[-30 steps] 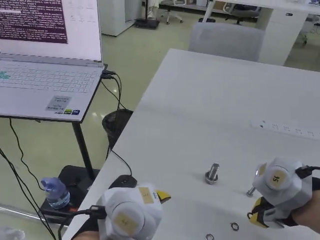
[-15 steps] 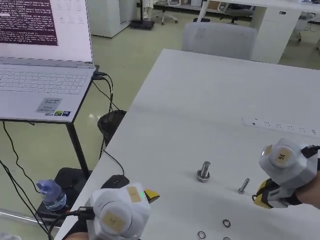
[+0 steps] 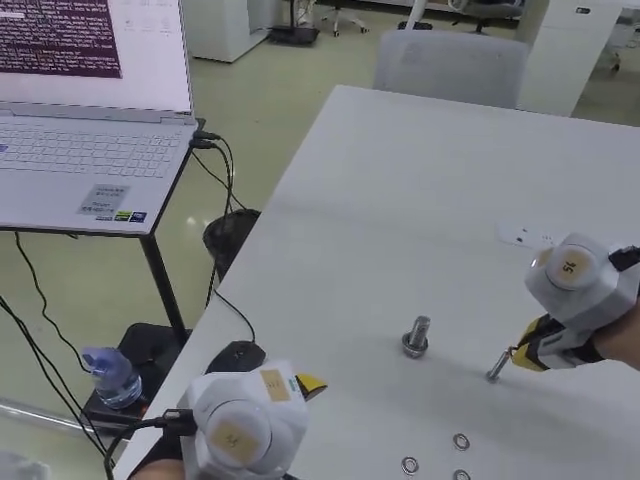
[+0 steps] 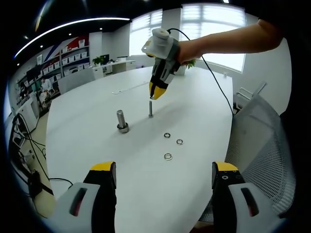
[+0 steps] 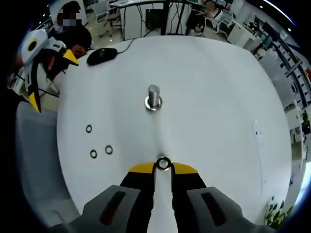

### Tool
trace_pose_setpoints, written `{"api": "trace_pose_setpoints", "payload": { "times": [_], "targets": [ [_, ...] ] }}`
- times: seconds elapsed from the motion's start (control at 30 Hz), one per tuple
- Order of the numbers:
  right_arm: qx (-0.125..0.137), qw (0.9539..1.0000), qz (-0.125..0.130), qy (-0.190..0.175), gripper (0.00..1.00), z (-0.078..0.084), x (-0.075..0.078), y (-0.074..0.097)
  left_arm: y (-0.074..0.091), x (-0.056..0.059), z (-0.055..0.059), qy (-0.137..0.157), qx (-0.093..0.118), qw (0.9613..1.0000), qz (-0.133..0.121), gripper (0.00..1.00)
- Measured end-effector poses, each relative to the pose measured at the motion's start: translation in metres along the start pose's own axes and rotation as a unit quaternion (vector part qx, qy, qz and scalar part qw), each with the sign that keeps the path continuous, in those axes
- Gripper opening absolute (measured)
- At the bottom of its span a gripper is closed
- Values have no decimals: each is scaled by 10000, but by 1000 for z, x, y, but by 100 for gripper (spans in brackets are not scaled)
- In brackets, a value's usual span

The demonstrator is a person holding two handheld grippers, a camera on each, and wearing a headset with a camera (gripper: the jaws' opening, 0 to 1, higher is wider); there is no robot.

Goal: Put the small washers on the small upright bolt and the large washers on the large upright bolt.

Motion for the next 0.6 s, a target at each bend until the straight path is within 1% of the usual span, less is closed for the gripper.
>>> {"api": "trace_pose_setpoints", "payload": {
  "times": [0.07, 0.17, 0.37, 0.6],
  "targets": [
    [-2, 10000, -18, -8, 13, -2, 0, -1, 0, -1, 1, -37, -33, 10000, -20, 80],
    [-49, 10000, -16, 16, 13, -1, 2, -5, -1, -2, 0, -8, -22, 10000, -16, 81],
    [-120, 9999, -76, 2, 13, 1, 1, -10, -1, -2, 1, -13, -43, 10000, -10, 81],
    [-144, 9998, -108, -20, 13, 2, 2, -15, -2, -1, 4, -5, -102, 9999, 32, 80]
  ]
}}
Point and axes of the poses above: the centre of the closed fingertips' face, and the gripper's own axes: y roughly backward along the fingers, x roughly to its right, z roughly out of its underside, the point moved 2 cm from there along y, roughly backward along the fingers, and after that the axes turned 1 degree about y, right-handed, at the moved point
